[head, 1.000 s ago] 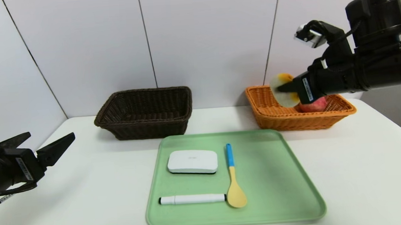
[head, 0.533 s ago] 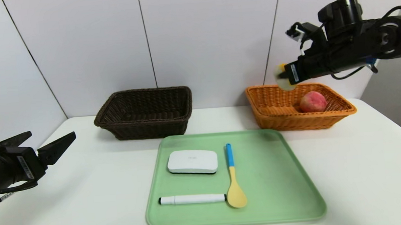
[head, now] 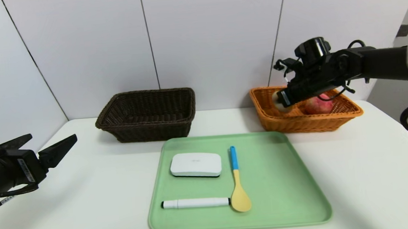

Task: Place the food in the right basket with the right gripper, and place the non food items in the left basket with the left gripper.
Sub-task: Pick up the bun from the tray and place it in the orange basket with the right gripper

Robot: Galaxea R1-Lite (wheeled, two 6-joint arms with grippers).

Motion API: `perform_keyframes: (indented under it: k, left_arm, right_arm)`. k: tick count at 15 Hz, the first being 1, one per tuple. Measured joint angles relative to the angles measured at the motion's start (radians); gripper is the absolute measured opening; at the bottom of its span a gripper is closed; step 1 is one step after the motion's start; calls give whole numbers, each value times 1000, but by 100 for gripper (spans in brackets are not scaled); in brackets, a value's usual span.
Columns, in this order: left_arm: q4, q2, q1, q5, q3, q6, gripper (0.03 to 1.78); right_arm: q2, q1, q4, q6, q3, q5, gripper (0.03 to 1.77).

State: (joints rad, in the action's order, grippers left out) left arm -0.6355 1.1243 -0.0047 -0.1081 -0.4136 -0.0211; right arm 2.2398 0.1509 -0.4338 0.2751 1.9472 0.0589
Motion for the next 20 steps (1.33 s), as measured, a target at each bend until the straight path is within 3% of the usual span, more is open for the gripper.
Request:
perform_keyframes:
  k: [4,8,11,15,20]
  left_arm:
    - [0,1,0,-1,6,0,169]
    - [0,0,0,0,9,-1,169]
    - [0,-4,0,1,11,-1,169]
    - [0,-15,0,4,14,-1,169]
    - [0,-29,0,2,26,-1,169]
  right_arm:
    - [39,-2,2,0,4,-11,8]
    - [47,-2,17,-4,4,-21,73]
    - [42,-3,16,-4,4,-21,104]
    - [2,-2,7,-14,1,-20,131]
    - [-196,10,2,-41,-43,-12,150]
